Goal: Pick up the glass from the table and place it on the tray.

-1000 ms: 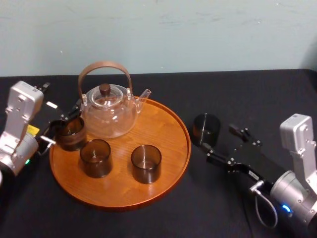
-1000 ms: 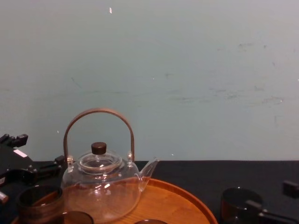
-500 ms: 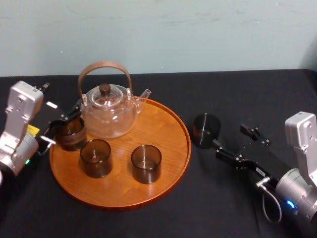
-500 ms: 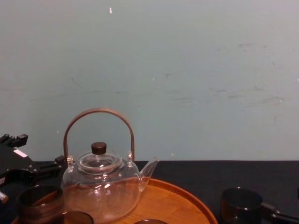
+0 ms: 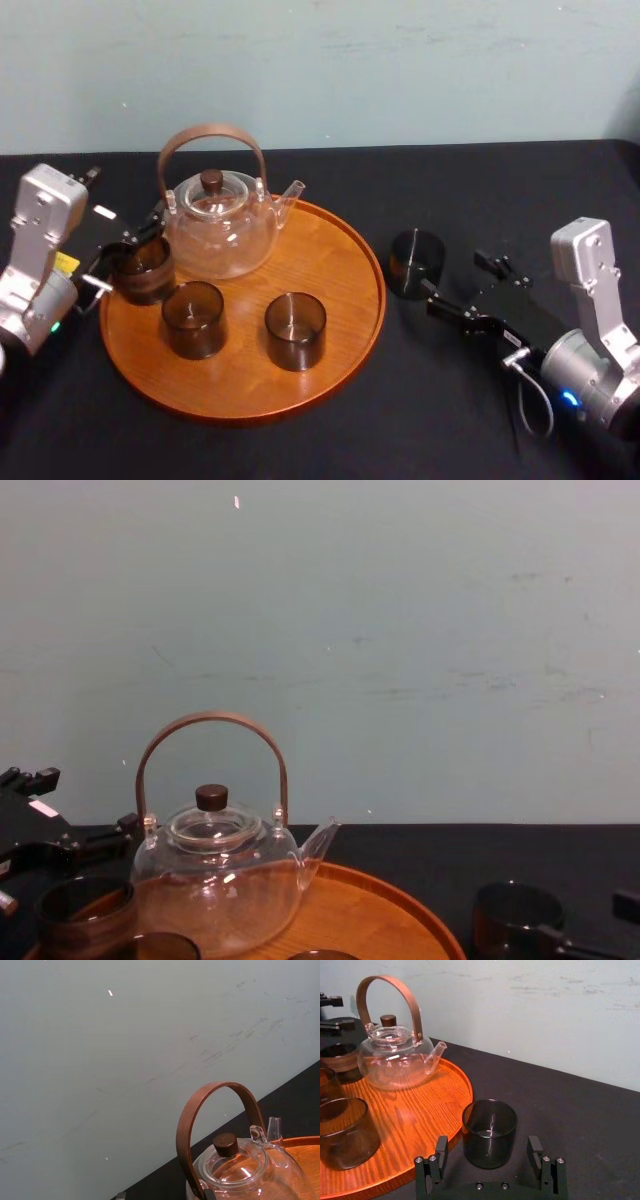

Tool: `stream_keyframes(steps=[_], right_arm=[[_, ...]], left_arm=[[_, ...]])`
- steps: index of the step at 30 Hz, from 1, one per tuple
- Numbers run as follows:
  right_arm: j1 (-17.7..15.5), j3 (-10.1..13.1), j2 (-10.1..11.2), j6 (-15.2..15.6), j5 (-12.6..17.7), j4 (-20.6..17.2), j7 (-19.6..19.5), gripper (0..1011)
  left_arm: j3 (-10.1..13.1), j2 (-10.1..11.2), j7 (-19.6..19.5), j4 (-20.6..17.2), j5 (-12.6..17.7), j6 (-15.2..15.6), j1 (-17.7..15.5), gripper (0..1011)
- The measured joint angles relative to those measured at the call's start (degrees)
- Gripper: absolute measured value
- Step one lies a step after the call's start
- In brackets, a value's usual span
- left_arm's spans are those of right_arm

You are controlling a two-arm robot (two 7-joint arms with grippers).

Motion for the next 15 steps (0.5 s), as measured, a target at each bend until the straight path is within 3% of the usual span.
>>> stream_keyframes(steps=[15], right_arm=[[6.6,-2.0,-1.8,-1.4,-1.4,8.0,1.6,1002]], left_arm=[[0.0,0.0,0.0,0.0,0.0,0.0,0.0,1001]])
